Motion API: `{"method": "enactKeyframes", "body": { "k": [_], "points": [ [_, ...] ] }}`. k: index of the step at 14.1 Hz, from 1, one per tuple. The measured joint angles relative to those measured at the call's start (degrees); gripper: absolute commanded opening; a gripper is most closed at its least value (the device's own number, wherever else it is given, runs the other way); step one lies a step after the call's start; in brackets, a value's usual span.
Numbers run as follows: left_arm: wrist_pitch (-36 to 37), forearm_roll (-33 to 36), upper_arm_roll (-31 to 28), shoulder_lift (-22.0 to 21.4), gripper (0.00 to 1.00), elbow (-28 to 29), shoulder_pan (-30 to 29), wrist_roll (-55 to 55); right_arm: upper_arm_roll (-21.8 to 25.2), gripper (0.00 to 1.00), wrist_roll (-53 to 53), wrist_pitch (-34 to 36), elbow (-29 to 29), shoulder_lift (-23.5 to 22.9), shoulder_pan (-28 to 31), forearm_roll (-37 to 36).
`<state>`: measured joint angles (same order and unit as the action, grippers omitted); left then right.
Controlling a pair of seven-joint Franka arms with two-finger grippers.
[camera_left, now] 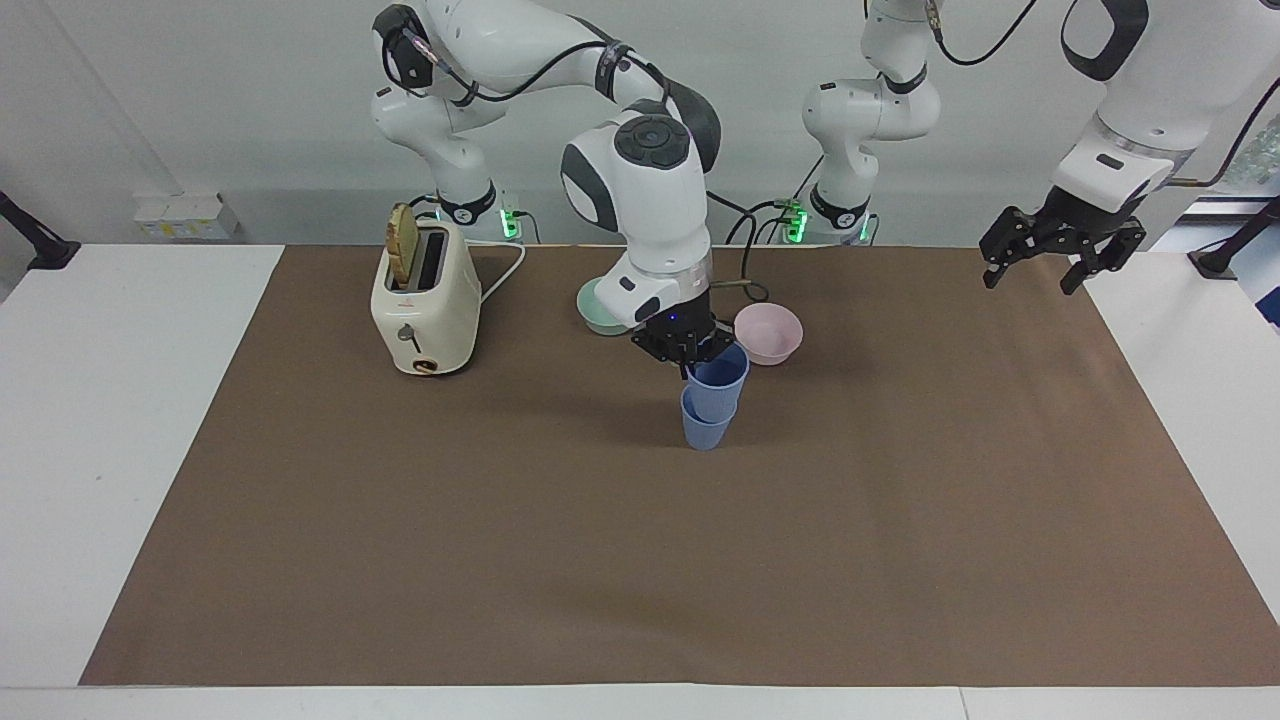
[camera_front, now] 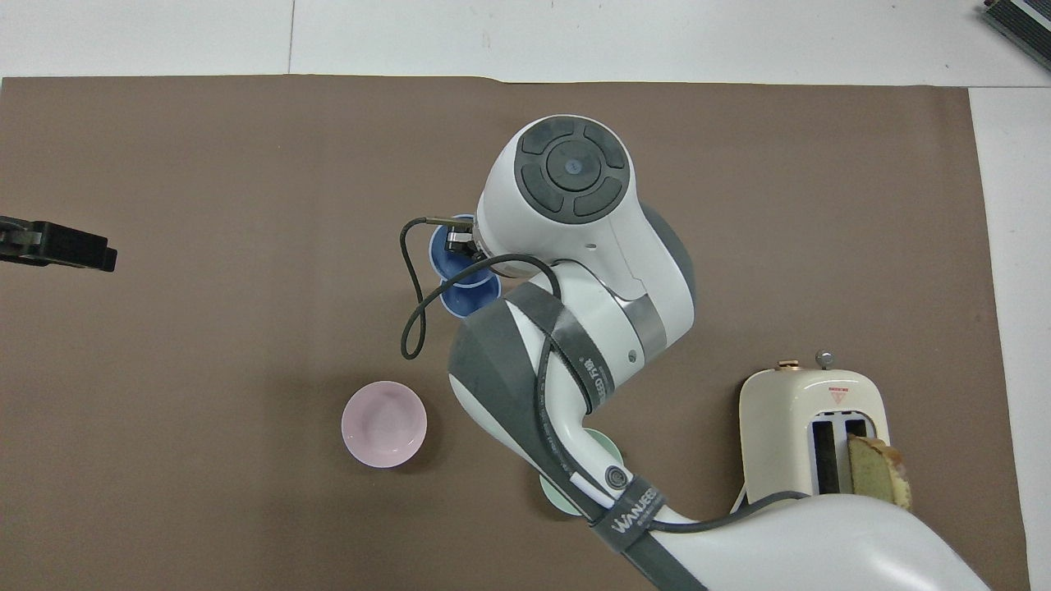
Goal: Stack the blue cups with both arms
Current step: 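Lift the blue cup and carry it over the center blue cup, then lower the held cup into the center cup and open the right gripper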
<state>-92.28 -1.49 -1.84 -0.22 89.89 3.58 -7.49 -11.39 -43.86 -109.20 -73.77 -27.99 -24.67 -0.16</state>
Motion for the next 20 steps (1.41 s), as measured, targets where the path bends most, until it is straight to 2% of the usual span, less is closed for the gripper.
{"method": "enactKeyframes", "body": {
  "k": [9,10,11,17,20],
  "points": [
    [0.0,0.0,0.0,0.0,1.00,0.0,0.0,0.0,0.0,0.00,0.0,-0.1,-2.6,-0.3,-0.5,0.0],
    [0.0,0.0,0.0,0.0,1.00,0.0,0.0,0.0,0.0,0.75,0.0,-0.1,-2.7,-0.3,-0.5,0.0],
    [0.0,0.0,0.0,0.0,1.00,0.0,0.0,0.0,0.0,1.00,0.0,-0.2,-2.8,-0.3,-0.5,0.0],
    [0.0,0.0,0.0,0.0,1.00,0.0,0.0,0.0,0.1,1.00,0.0,-1.8,-2.9,-0.3,-0.4,-0.1],
    [0.0,0.0,0.0,0.0,1.00,0.0,0.0,0.0,0.8,1.00,0.8,0.3,-2.5,2.7,3.1,-0.2]
  ]
}}
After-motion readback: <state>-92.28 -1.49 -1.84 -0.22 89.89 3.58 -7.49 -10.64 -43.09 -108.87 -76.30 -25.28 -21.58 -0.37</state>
